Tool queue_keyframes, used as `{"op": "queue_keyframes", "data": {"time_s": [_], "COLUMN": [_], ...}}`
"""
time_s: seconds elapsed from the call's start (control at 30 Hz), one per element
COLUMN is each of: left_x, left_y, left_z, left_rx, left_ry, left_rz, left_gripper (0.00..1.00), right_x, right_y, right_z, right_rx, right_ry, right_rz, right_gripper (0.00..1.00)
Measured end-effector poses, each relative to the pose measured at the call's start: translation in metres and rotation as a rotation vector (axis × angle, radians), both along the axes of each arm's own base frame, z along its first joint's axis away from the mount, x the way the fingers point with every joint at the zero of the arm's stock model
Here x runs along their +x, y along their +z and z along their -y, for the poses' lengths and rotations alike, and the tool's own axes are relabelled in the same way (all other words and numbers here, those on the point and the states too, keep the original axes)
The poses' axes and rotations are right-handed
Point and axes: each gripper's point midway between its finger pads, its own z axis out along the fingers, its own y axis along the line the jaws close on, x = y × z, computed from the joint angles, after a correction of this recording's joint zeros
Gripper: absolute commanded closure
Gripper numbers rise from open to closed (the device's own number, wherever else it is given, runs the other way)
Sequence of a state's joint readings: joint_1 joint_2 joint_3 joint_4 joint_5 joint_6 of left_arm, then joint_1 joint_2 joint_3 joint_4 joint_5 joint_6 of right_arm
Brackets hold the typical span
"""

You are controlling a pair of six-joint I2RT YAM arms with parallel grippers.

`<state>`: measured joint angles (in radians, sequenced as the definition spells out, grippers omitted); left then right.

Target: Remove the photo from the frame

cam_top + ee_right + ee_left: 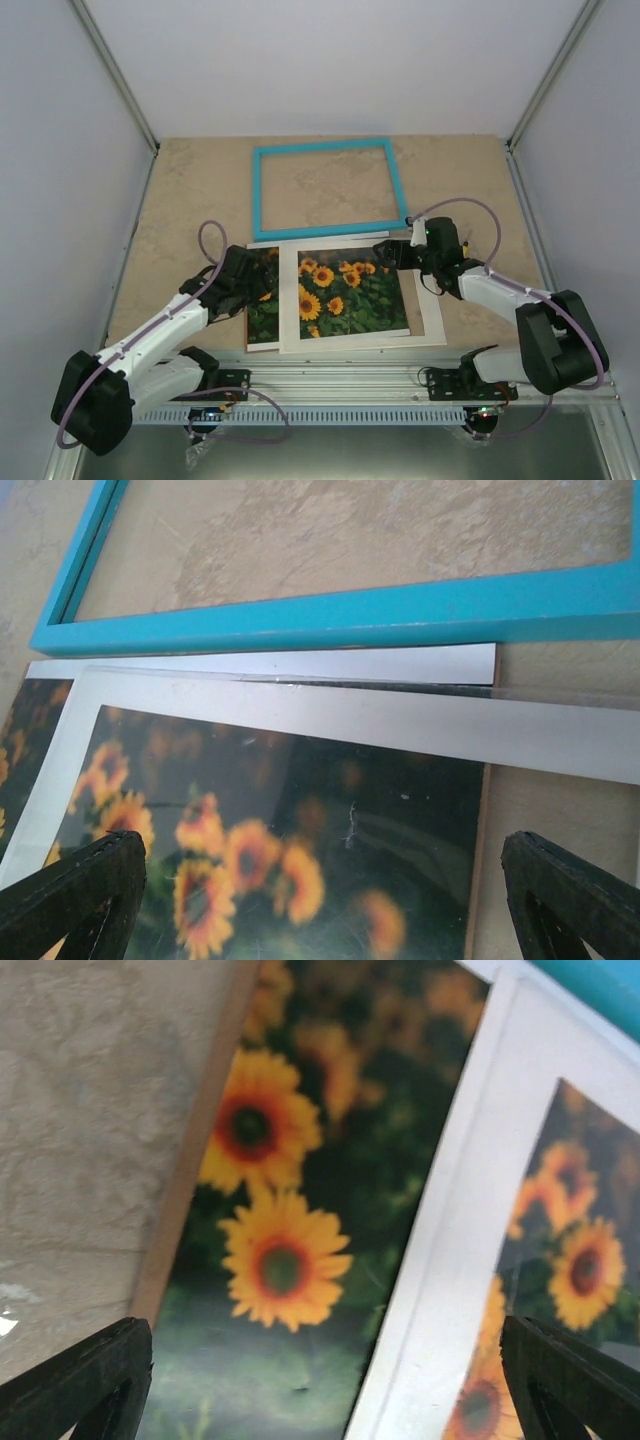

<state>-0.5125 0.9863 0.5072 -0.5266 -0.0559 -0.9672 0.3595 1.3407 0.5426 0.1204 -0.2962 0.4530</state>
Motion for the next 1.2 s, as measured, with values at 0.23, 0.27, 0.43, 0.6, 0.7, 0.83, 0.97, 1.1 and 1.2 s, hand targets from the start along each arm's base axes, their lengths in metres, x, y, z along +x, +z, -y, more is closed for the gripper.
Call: {"op": "queue_keyframes", "data": {"time_s": [0.23,0.27,0.43,0.6,0.7,0.83,0.97,1.1,1.2], "left_x": [-0.010,-0.012,-0.017,-0.016,-0.015,-0.012,-0.006,0.001,0.006], "left_y": [-0.023,-0.027,-0.037,-0.037,-0.036,-0.037,-0.036,-0.035,-0.034], "left_z": [-0.008,-0.009,-0.009,-0.005,-0.003,0.001,0.006,0.012,0.016], "left_rx": [0.057,0.064,0.069,0.057,0.048,0.041,0.030,0.022,0.020], "left_ry": [0.009,0.008,-0.005,-0.020,-0.032,-0.045,-0.059,-0.076,-0.083], "left_rz": [-0.078,-0.090,-0.121,-0.119,-0.116,-0.108,-0.102,-0.091,-0.087], "left_gripper": [0.03,0.03,0.04,0.05,0.05,0.06,0.06,0.06,0.05], "right_x": [-0.002,-0.002,-0.002,-0.003,-0.003,-0.003,-0.003,-0.003,-0.003], "right_y": [-0.003,-0.003,-0.003,-0.003,-0.003,-0.003,-0.003,-0.003,-0.003], "right_z": [-0.002,-0.003,-0.004,-0.004,-0.004,-0.004,-0.004,-0.004,-0.004], "right_rx": [-0.002,-0.002,-0.002,-0.003,-0.003,-0.004,-0.005,-0.005,-0.005], "right_ry": [0.013,0.013,0.017,0.018,0.019,0.019,0.020,0.020,0.021], "right_rz": [-0.009,-0.008,-0.009,-0.009,-0.008,-0.007,-0.008,-0.008,-0.007], "right_gripper": [0.02,0.02,0.02,0.02,0.02,0.02,0.02,0.02,0.02]}}
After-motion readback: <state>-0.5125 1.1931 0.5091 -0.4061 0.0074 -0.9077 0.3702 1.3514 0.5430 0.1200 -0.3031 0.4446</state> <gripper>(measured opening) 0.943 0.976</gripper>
